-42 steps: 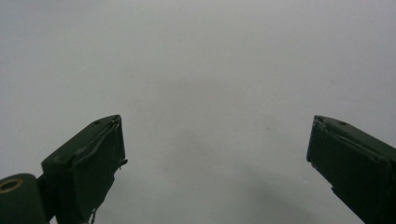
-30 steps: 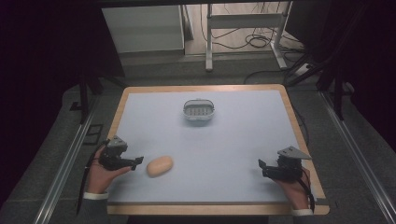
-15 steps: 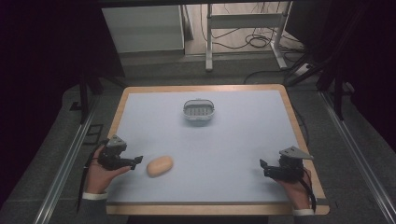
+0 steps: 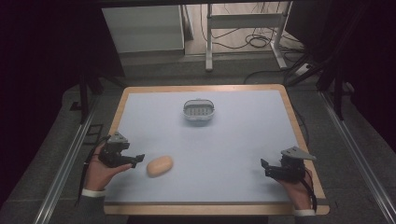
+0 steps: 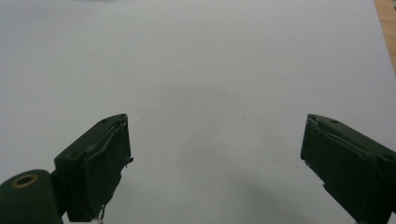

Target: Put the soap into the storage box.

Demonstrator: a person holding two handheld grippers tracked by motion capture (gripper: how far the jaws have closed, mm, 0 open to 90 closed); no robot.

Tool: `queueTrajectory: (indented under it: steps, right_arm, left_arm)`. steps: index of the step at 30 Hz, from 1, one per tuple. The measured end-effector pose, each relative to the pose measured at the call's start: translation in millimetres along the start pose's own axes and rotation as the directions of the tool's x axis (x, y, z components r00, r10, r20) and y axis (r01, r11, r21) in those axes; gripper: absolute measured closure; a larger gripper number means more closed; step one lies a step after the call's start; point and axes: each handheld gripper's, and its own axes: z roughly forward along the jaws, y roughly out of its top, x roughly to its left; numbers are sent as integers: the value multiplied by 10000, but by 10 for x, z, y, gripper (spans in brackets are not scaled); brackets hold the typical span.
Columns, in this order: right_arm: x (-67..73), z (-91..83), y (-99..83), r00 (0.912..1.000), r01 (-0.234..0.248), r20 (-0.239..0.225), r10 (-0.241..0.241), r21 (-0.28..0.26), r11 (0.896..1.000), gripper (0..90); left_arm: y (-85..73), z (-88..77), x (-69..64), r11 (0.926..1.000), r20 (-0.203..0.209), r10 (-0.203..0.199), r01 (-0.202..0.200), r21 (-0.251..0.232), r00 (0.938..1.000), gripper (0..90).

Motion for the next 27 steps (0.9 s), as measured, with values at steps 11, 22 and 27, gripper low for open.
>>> queueTrajectory:
  steps: [11, 22, 27]
  right_arm:
    - [-5, -29, 8, 10000, -25, -1, 25, -84, 10000, 82]
    - [-10, -24, 3, 10000, -9, 13, 9, -26, 10000, 82]
    - [-7, -14, -2, 10000, 7, 12, -7, 39, 10000, 82]
  left_arm:
    - [159, -59, -92, 9982, 297, 550, -557, 229, 9980, 215]
    - [226, 50, -234, 9903, 817, 1102, -1164, 761, 9906, 218]
    - [244, 96, -281, 9856, 994, 1283, -1380, 978, 9867, 218]
